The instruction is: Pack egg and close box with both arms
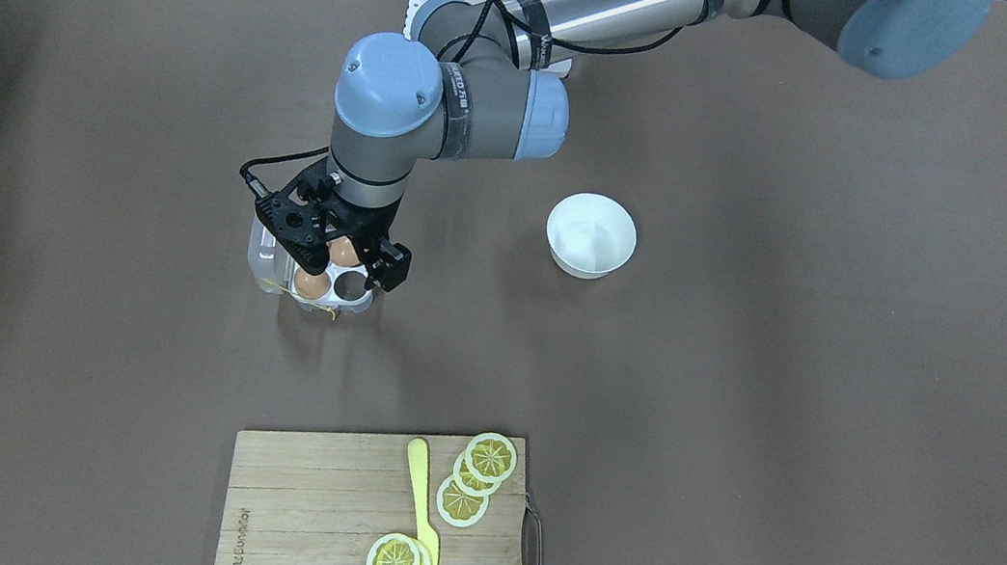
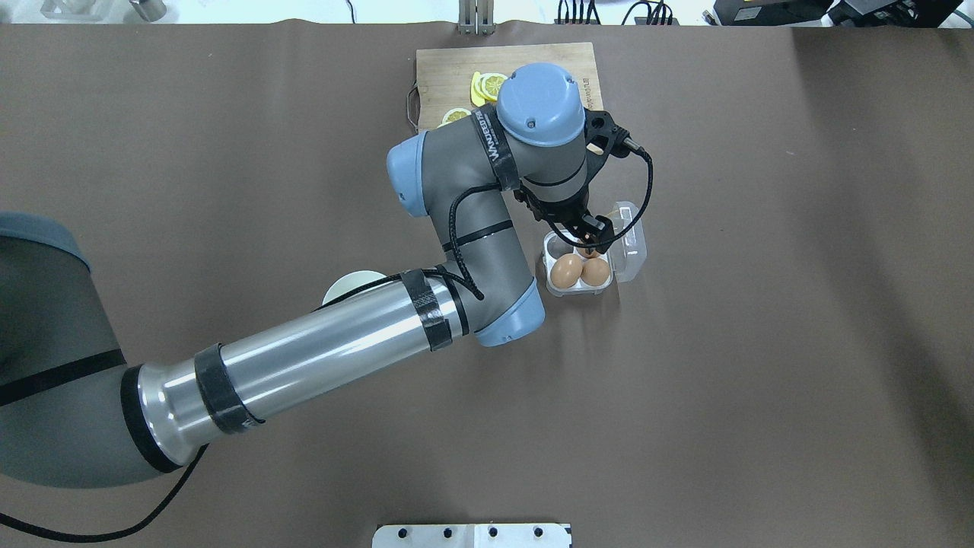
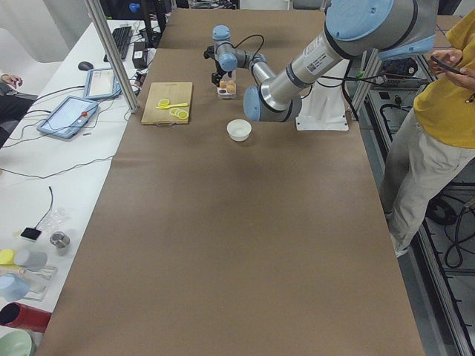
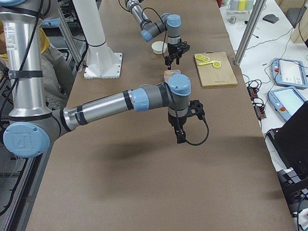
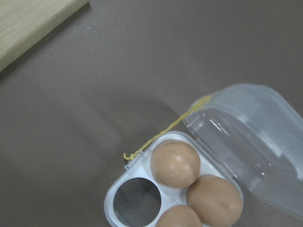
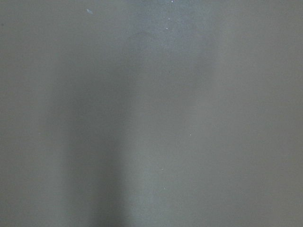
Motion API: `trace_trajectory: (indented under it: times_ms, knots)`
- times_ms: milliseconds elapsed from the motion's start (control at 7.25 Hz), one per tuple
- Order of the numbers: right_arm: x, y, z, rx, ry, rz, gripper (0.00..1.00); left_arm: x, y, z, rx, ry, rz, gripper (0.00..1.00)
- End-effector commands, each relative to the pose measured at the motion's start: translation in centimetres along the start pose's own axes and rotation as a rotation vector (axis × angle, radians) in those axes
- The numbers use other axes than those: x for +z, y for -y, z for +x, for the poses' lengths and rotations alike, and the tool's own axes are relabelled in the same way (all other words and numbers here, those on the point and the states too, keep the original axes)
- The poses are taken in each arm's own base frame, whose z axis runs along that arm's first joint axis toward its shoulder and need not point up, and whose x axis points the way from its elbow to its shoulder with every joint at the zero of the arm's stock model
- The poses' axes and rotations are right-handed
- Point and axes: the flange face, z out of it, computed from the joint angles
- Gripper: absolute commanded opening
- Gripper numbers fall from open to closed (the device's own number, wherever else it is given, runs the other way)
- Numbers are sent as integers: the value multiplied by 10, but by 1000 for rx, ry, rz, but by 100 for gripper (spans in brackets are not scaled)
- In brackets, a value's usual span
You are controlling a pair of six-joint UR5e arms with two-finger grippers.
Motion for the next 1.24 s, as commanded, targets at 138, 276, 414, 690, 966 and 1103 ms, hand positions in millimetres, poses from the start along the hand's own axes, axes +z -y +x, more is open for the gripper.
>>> trace_trajectory:
  times_ms: [138, 276, 414, 690, 966, 1103]
  knots:
    - [1, 0, 0, 0, 1, -1, 100, -94, 6, -97, -96, 0, 6, 97]
    - [2, 1, -2, -4, 2, -4, 100, -125, -10, -148, -139, -9, 8, 97]
    - [1, 3, -3, -7, 1, -3, 100, -156, -30, -203, -179, -14, 23, 97]
    - [0, 5, -7, -13, 9, 1, 100, -209, -100, -301, -276, 32, 26, 97]
    - [0, 6, -10, -19, 11, 2, 100, -252, -171, -385, -289, 91, 28, 97]
    - [1, 7, -13, -24, 12, 0, 100, -279, -207, -429, -367, 75, 35, 97]
